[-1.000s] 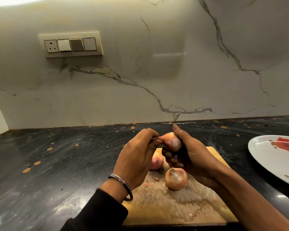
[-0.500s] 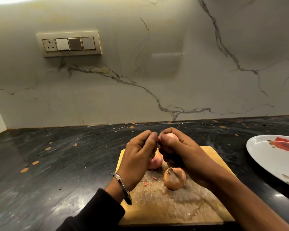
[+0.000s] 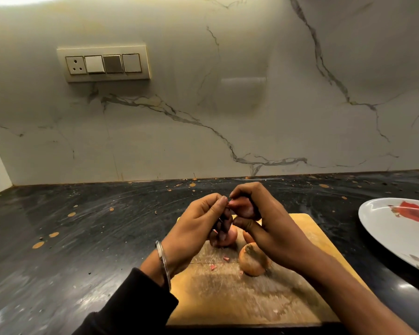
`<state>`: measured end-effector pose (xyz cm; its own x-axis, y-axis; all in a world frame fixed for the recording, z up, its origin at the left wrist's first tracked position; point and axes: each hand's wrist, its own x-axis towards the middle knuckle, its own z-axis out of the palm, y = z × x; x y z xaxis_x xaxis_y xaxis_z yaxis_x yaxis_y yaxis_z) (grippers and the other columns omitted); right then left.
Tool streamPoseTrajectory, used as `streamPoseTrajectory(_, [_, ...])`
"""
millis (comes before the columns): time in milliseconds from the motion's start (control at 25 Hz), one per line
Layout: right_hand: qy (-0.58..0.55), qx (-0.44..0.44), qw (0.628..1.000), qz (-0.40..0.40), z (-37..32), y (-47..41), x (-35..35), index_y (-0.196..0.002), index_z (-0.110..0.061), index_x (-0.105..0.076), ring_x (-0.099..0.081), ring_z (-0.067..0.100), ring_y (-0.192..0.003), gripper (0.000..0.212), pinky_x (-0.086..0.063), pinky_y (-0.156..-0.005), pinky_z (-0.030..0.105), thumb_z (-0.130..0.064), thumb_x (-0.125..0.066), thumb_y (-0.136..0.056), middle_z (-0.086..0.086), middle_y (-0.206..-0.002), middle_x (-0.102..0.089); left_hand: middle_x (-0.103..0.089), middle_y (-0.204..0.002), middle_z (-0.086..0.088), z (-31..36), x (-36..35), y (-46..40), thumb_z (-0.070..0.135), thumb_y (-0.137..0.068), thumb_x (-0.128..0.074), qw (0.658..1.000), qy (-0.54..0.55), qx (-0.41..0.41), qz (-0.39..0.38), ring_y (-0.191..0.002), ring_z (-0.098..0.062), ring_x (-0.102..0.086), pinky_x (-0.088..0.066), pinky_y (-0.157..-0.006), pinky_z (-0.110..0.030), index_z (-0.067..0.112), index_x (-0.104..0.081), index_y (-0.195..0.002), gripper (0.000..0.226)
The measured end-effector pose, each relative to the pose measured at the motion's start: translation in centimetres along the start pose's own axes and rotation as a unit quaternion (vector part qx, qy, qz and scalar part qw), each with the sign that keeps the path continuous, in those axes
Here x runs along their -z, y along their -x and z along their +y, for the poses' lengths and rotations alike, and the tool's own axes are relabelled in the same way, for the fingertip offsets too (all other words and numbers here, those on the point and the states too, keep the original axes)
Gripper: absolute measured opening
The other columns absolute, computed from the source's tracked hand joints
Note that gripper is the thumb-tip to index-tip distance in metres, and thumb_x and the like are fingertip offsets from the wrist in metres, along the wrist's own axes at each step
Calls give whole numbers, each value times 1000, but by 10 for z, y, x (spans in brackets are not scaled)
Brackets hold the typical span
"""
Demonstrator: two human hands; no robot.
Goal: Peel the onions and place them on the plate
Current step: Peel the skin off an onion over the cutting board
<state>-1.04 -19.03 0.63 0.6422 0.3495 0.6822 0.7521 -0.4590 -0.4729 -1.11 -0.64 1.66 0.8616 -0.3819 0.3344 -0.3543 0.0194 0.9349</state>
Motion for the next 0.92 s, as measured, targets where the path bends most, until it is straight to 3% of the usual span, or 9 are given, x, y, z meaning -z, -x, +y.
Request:
streamPoseTrajectory(120, [-3,-27,999,-27,1,1,4,-125,-28,-46,-59,13,-94,35,-49,-75,21,-31,-64,-95,-14,-111,-56,-60,-71,-1,0,5,0,18,-103,-44,993,-106,-43,3,-60,-15,-56,-43,-51,-21,6,-57,-89,23])
streamPoseTrajectory(240, [-60,-46,997,-11,-3,0,5,-115,-30,-52,-59,11,-73,27,-51,-61,28,-47,-57,-96,-13,-95,-60,-59,-70,-1,0,2,1,14,-103,-46,983,-158,-96,15,-63,-17,-57,-47,-56,-30,6,-57,-88,20])
streamPoseTrajectory(320, [-212,-110,971,-12,-5,-3,5,-105,-23,-57,-52,8,-60,26,-44,-49,26,-46,-57,-93,-10,-80,-57,-55,-68,-1,0,-3,2,15,-103,-45,987,-120,-105,1,-62,-13,-53,-45,-58,-30,3,-53,-87,22])
streamPoseTrajectory(440, [-386,-173,905,-50,-5,-3,7,-101,-13,-55,-41,9,-53,30,-33,-45,21,-41,-56,-92,-2,-70,-49,-48,-68,0,2,-13,6,26,-100,-46,996,44,-64,-44,-61,-14,-45,-29,-60,-41,8,-50,-84,24])
streamPoseTrajectory(520, [-426,-185,883,-68,-5,-4,8,-98,-16,-57,-35,12,-53,26,-26,-44,23,-40,-57,-90,-1,-67,-44,-43,-66,-1,4,-17,8,26,-97,-46,991,114,-48,-54,-59,-14,-39,-21,-60,-43,10,-49,-83,22])
streamPoseTrajectory(720, [-482,-230,841,-86,-4,-6,10,-91,-20,-60,-31,11,-49,16,-23,-42,20,-30,-48,-91,-1,-58,-39,-38,-65,0,2,-21,10,22,-95,-44,982,176,-32,-63,-57,-10,-35,-32,-58,-25,9,-44,-81,19])
streamPoseTrajectory(840, [-517,-249,814,-93,-5,-6,11,-92,-18,-59,-34,8,-45,19,-24,-40,18,-30,-45,-92,2,-59,-40,-36,-66,-2,3,-20,10,22,-96,-44,980,184,-24,-67,-58,-13,-34,-29,-58,-29,9,-43,-79,21])
streamPoseTrajectory(920, [-528,-248,809,-76,-6,-6,6,-95,-16,-57,-35,8,-45,19,-27,-41,19,-32,-46,-94,5,-63,-42,-36,-66,-3,3,-16,7,22,-97,-43,991,116,-39,-47,-57,-15,-34,-22,-58,-36,6,-42,-81,23])
